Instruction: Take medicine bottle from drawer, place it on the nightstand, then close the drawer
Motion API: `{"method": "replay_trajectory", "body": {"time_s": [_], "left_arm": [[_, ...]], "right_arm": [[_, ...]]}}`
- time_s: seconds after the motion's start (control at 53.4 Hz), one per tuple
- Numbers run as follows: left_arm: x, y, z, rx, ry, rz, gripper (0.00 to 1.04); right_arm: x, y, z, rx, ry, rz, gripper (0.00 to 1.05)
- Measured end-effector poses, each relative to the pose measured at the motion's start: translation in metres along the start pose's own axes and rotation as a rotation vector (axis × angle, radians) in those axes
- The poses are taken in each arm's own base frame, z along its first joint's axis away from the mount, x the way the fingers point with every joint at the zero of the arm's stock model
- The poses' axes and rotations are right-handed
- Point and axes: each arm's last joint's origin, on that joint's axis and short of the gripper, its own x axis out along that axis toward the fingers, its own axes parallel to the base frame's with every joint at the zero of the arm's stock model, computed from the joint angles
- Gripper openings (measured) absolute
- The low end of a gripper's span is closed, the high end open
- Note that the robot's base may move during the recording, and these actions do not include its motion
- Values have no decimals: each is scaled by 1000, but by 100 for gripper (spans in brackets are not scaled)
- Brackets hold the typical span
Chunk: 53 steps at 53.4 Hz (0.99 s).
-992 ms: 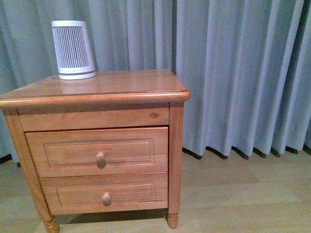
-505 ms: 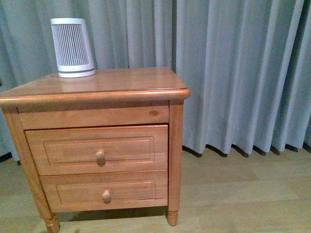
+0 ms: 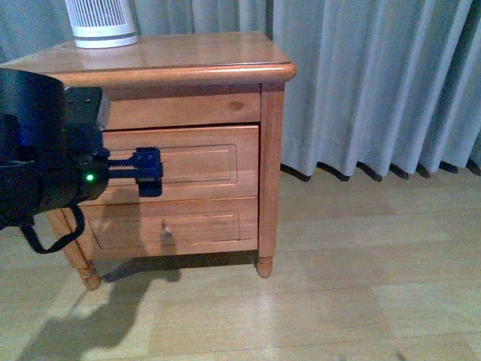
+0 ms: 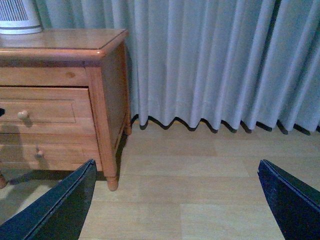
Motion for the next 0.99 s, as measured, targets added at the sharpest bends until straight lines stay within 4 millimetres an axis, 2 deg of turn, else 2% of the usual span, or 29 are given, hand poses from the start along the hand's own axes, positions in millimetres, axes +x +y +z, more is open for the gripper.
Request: {"method": "replay_trajectory", "body": {"time_s": [0.225,0.487,0.674,0.992], "left_arm": [[33,-21,5,-20,-23,-20,98],[59,-17,-4,-57,-10,10,98],[67,-14,-12,-72,2,21,98],[77,-14,-13,-86,-20,23,98]], "right_arm": [[0,0,0,0,0,0,98],[0,0,0,0,0,0,98],[0,0,0,0,0,0,98],[0,0,0,0,0,0,98]]}}
